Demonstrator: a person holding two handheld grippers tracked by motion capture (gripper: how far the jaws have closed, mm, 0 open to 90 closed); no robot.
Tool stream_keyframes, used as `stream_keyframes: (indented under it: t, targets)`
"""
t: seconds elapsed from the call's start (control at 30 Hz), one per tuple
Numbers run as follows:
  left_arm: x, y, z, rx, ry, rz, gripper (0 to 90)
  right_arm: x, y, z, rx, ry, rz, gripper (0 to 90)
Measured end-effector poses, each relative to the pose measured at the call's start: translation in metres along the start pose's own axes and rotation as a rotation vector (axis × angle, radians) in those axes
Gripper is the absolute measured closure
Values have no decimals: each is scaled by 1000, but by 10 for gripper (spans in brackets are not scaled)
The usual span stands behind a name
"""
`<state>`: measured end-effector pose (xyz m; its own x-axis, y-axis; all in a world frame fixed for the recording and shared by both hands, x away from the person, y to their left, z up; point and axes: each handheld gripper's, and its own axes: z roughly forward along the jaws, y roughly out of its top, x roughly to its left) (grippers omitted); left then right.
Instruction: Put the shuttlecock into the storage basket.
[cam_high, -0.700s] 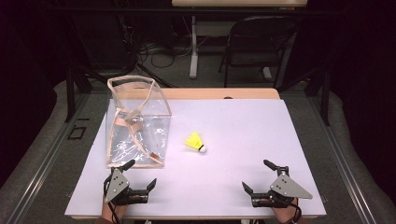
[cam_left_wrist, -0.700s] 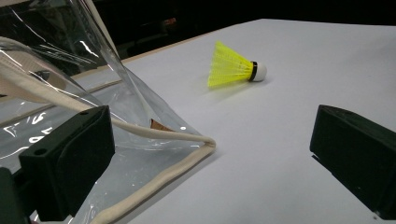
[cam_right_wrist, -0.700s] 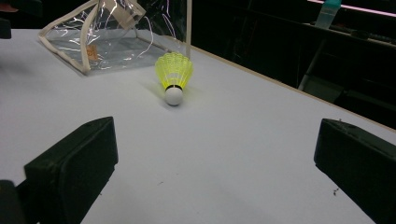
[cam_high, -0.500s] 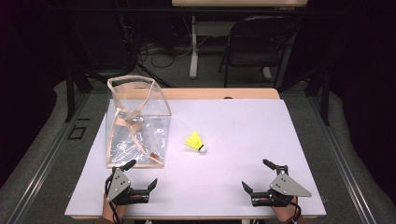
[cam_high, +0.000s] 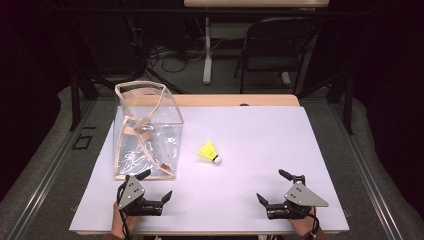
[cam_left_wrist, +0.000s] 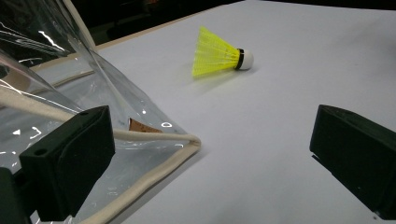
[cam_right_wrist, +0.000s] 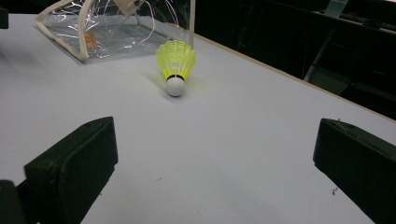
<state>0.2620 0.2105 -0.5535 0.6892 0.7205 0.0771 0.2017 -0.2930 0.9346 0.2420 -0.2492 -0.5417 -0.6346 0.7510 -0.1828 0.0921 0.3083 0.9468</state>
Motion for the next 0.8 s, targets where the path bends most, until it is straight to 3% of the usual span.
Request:
stream_keyframes:
  t: [0.23, 0.8]
  targets:
    - [2, 8, 3, 32, -20, -6, 0, 0, 0, 2, 12, 5, -4, 0]
    - [-5, 29, 28, 107, -79, 65, 0, -3, -3, 6, 36, 17, 2, 0]
